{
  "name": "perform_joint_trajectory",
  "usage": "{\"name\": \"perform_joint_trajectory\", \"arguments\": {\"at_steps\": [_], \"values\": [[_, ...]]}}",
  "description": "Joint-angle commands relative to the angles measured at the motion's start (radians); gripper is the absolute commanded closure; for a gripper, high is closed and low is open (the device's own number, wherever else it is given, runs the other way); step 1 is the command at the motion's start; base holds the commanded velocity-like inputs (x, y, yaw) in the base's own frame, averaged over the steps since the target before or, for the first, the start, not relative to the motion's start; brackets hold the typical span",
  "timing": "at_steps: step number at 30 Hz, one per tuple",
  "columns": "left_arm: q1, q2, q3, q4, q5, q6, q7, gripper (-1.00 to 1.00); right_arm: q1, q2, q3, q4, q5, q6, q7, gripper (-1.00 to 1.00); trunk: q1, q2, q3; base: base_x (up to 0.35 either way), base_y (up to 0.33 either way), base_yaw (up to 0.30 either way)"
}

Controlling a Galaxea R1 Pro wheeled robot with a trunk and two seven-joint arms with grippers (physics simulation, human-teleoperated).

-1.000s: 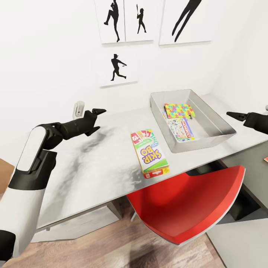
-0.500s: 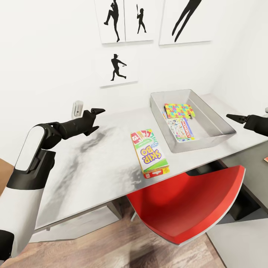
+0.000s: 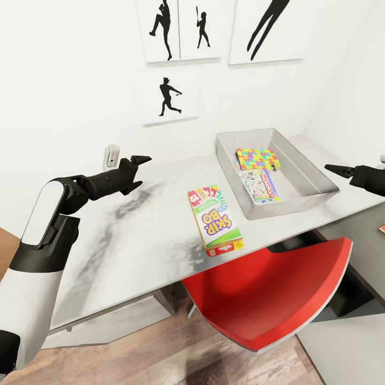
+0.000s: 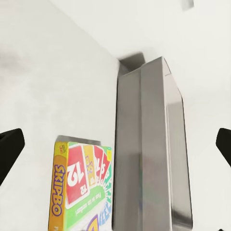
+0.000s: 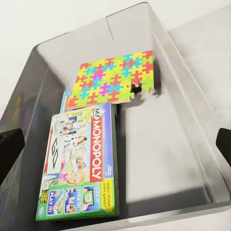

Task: Put all the toys in the child's room - the three board games (two on the bed and one on the table), the two jigsaw puzzles on the table, and the tennis ball on the table - inside the toy box on the table in the child's room.

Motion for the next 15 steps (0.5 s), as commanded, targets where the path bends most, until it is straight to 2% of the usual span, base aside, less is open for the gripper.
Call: {"name": "perform_joint_trajectory", "arguments": {"at_steps": [1,15], "values": [[-0.001,0.001,-0.001,-0.001,0.008,-0.001,0.008,-1.00,-0.001,0.000,-0.001,0.000,0.009,0.004,0.010,-1.00,0.000,0.000,-0.001,0.000,0.000,0.000],[0.000,0.001,-0.001,-0.005,0.008,-0.001,0.004,-1.00,0.005,0.003,0.017,-0.001,0.008,0.004,0.011,-1.00,0.000,0.000,-0.001,0.000,0.000,0.000]]}}
